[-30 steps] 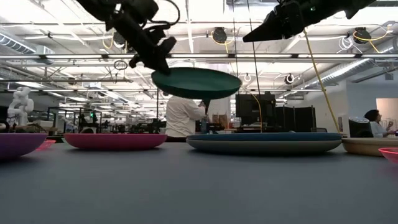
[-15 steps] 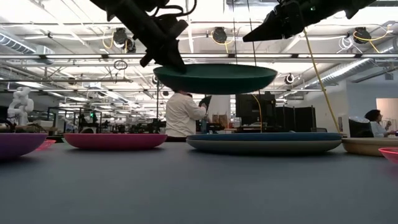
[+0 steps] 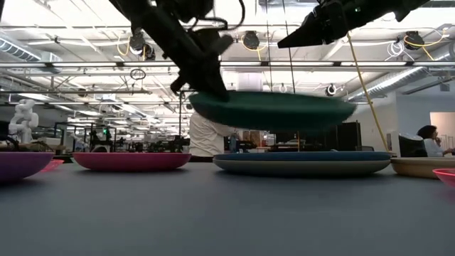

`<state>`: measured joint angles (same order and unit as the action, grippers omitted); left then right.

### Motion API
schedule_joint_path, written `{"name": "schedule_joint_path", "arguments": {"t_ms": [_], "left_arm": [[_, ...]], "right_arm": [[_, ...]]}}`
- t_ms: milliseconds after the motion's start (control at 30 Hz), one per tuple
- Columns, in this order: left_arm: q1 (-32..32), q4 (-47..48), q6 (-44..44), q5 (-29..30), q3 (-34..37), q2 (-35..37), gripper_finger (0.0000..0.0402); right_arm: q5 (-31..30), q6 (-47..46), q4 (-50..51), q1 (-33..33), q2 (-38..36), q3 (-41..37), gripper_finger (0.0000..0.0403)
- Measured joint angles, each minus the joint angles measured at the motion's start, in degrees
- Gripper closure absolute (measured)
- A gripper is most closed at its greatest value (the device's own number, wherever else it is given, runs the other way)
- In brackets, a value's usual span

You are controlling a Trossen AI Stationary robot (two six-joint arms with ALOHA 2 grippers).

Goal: Stack plastic plates
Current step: Stack the green plate on top of the blue plate

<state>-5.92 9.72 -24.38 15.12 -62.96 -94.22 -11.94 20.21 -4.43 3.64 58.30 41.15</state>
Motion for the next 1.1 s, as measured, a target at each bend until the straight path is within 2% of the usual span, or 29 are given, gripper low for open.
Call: {"name": "schedule_joint_path", "arguments": {"t_ms": [267, 1100], "left_arm": [[0.0, -2.0, -0.6, 0.1, 0.0, -2.7, 0.0382], [-0.2, -3.1, -1.0, 0.5, 0.0, -2.6, 0.0380]], "right_arm": [[0.0, 0.0, 0.0, 0.0, 0.0, 0.0, 0.0397], [0.0, 0.0, 0.0, 0.0, 0.0, 0.0, 0.0397]]}}
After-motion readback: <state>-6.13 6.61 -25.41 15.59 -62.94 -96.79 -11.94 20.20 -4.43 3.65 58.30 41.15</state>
